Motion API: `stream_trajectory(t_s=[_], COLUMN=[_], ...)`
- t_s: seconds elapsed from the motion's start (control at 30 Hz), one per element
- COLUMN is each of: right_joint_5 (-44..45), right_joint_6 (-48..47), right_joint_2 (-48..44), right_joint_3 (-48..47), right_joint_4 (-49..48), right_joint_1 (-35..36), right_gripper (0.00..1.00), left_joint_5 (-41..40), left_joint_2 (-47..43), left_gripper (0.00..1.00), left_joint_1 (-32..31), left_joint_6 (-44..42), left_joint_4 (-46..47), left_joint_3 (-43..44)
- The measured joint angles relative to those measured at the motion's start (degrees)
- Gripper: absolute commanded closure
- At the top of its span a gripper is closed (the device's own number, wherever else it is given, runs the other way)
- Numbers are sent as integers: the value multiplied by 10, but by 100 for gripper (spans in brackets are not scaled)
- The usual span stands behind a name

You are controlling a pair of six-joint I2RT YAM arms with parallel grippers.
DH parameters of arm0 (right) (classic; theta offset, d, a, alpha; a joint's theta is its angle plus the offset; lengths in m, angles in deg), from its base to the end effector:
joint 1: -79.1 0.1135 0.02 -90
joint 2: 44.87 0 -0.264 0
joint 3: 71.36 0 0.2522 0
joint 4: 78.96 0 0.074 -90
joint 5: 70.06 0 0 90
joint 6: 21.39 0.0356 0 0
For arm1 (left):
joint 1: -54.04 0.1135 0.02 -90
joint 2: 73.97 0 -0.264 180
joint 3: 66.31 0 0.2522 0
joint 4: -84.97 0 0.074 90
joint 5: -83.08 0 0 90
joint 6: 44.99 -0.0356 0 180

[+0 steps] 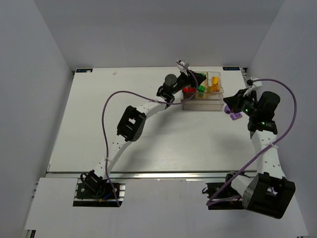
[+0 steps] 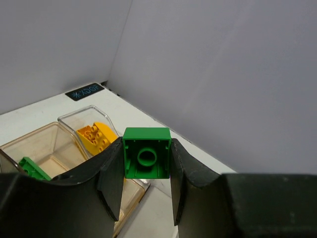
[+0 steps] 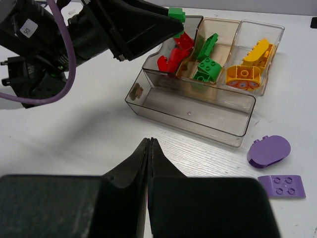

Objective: Sort the legos into containers by color

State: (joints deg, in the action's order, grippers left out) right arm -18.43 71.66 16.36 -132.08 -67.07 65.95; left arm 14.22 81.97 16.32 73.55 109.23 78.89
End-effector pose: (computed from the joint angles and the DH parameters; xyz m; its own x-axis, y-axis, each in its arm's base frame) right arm 0.2433 -0.0341 0.3208 -0.2307 0.0967 -0.9682 -0.4003 0.8975 0.1851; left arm 0.4771 -0.3852 0.1992 -0.2427 -0.3756 -0.8944 0.8333 0.3913 -0.3905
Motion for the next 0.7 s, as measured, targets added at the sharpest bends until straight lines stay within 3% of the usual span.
stream_trajectory(t_s=[0.4, 0.7], right_joint_5=[-15, -27], right_joint_6=[13, 17], right_joint_2=[-1, -1], right_joint_3=[8, 9], right_joint_4=[-11, -14], right_joint_1=[-21, -29], right_gripper=[100, 100], left_joint_5=[-113, -128], left_joint_2=[65, 78], left_gripper=[94, 93], left_joint_1=[-22, -29], left_joint_6=[-78, -103], left_joint_4=[45, 40], left_joint_3=[25, 27])
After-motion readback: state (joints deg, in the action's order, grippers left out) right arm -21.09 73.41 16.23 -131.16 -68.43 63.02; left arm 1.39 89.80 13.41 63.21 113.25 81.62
